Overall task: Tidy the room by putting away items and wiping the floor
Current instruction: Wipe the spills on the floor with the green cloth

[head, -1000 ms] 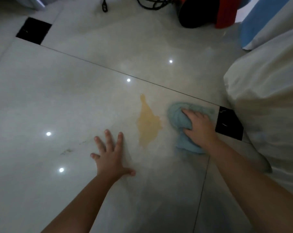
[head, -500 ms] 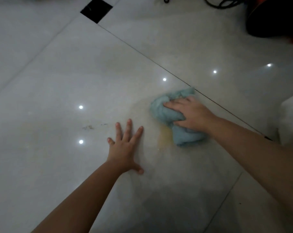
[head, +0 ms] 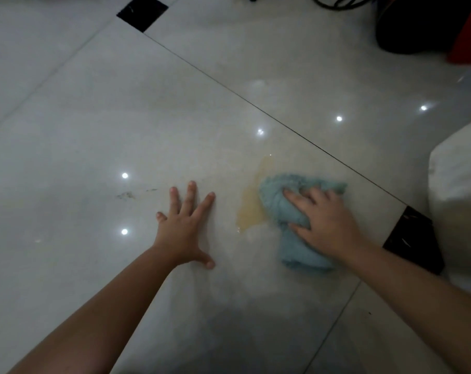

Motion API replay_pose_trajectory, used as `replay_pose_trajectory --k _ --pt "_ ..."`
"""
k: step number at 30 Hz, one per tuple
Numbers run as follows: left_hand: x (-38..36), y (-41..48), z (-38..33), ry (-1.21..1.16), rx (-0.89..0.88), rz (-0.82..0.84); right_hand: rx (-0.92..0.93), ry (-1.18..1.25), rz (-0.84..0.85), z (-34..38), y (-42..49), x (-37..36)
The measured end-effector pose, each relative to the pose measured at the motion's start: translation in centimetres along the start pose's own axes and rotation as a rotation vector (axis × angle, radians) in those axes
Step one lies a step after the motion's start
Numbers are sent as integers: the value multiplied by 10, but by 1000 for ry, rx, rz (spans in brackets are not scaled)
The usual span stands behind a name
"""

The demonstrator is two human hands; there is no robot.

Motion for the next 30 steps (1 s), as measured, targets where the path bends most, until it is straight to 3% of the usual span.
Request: replay_pose_trajectory --k 2,4,6,8,14,17,20,22,30 --pt "1 -2 -1 8 6 -8 4 -9 -92 1 -10 -4" --pt "1 -3 -4 40 15 -15 -154 40 -156 -7 1 2" --pt "-1 -6 -4 43 44 -25 -346 122 -146 -12 13 5" --pt "-3 -9 -4 14 72 -32 -407 121 -118 0 13 0" --pt "-4 -11 -2 -69 58 -15 -93 15 -119 43 -9 -20" --pt "-5 -9 0 -93 49 -33 -141 -8 -206 19 7 -4" --pt "-5 -7 1 -86 51 -32 -297 118 -161 -5 37 5" --pt "-6 -7 0 -82 54 -28 -304 149 -159 -4 57 14" --pt "-4 -9 0 -95 46 -36 126 80 -92 69 66 -6"
Point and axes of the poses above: each hand's wrist, its own y-axis towards the middle knuckle, its own x-axis out of the back of the hand, z = x × y, the point moved 6 cm from there along y, towards the middle knuckle, and after that the axes turned 1 degree about -x, right-handed, at the moved point
